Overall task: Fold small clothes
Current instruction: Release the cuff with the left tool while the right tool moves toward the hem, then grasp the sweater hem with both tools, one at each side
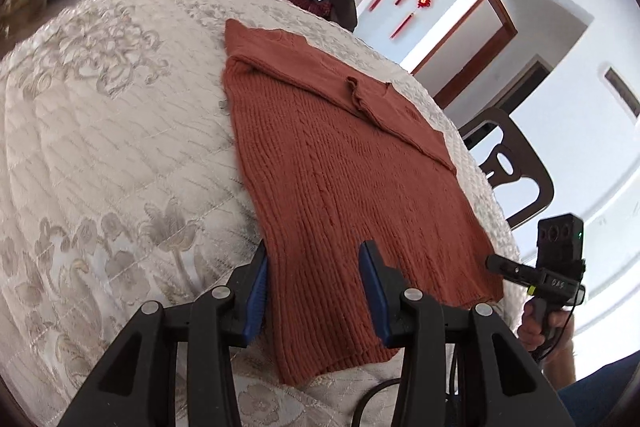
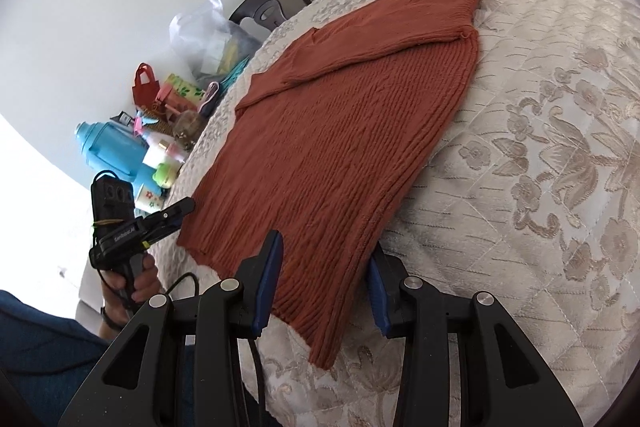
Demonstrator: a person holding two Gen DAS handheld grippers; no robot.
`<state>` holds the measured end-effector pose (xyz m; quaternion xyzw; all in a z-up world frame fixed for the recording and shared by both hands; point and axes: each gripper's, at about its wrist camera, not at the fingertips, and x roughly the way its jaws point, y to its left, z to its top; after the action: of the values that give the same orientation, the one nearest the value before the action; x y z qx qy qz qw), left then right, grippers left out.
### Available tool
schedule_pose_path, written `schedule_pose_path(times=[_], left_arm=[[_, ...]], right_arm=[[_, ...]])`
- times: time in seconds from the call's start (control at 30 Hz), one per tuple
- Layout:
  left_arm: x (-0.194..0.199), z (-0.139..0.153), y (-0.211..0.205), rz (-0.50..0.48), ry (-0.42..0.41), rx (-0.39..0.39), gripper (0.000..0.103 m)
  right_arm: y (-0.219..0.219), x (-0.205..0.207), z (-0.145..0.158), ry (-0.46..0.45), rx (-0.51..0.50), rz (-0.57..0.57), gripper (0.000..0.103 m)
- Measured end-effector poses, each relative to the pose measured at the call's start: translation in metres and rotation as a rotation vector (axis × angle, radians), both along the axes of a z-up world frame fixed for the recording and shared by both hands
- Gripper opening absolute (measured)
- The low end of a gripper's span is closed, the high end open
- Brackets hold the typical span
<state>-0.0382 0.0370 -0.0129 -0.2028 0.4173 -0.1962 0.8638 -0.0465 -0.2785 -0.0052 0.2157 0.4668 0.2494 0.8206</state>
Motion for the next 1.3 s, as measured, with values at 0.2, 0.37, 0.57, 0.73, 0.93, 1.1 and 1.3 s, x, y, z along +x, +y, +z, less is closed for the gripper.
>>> schedule_pose_path(times=[0.2, 0.37, 0.57, 0.73, 0.93, 1.1, 1.3], left_arm=[[0.009, -0.003, -0.013, -0.041, -0.006, 0.051, 0.011], [0.004, 0.019, -0.006, -0.060, -0.093, 0.033, 0.010], [-0.013, 0.061, 0.016, -0.050, -0.200, -0.106, 0.007], [-0.019, 0.083, 0.020, -0.046, -0.281, -0.083, 0.007], [0.017, 0.089, 0.017, -0.022, -0.311, -0.063, 0.007], [0.058, 0.095, 0.023, 0.018, -0.321, -0.076, 0.007], [0.109, 0.106, 0.016, 0.031, -0.322, -0.080, 0.007]], right_arm=[[0.014, 0.005, -0.004, -0.003, -0.033, 0.024, 0.015], [0.013, -0.001, 0.010, -0.058, -0.030, 0.024, 0.009], [0.003, -0.015, 0.050, -0.172, 0.032, 0.032, 0.008], [0.002, -0.020, 0.065, -0.227, 0.057, 0.043, 0.008], [-0.014, 0.012, 0.073, -0.278, 0.090, -0.026, 0.008], [-0.027, 0.051, 0.082, -0.301, 0.098, -0.083, 0.008], [-0.036, 0.099, 0.089, -0.316, 0.119, -0.120, 0.008]])
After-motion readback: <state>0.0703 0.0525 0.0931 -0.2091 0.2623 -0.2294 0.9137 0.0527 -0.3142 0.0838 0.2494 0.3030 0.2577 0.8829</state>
